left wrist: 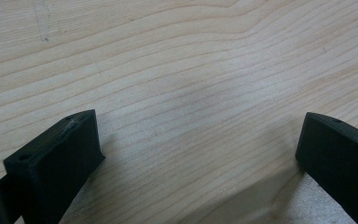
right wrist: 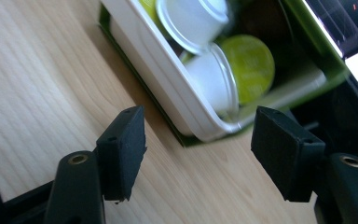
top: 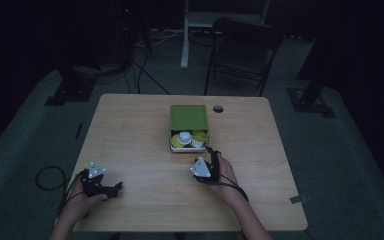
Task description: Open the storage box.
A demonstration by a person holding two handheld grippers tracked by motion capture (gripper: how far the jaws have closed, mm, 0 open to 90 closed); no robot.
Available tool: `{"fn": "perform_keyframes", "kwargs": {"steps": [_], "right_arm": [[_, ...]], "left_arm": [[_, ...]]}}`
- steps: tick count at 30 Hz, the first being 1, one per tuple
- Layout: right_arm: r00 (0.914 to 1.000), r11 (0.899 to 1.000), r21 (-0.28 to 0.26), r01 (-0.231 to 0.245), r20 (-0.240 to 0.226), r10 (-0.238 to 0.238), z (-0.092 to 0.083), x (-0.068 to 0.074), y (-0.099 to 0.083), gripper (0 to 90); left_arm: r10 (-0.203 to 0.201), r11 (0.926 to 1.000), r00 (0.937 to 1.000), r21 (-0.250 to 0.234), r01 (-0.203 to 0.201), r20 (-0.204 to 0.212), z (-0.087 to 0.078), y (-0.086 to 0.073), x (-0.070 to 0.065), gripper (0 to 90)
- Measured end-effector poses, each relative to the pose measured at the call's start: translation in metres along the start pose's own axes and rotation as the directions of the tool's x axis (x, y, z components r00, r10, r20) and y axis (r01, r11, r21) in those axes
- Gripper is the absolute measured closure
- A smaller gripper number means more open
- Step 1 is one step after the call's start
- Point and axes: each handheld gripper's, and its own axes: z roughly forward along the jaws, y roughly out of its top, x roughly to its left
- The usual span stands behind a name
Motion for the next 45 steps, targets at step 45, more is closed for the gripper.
{"fn": "perform_keyframes", "kwargs": {"steps": [45], "right_arm": [[0.8690, 0.874, 0.069, 0.481, 0.093, -0.486, 0.037, 0.029, 0.024, 69.0]], "left_arm": [[0.000, 1.0000, 1.0000, -0.001, 0.000, 0.000, 0.000, 0.000, 0.000, 0.2]]}}
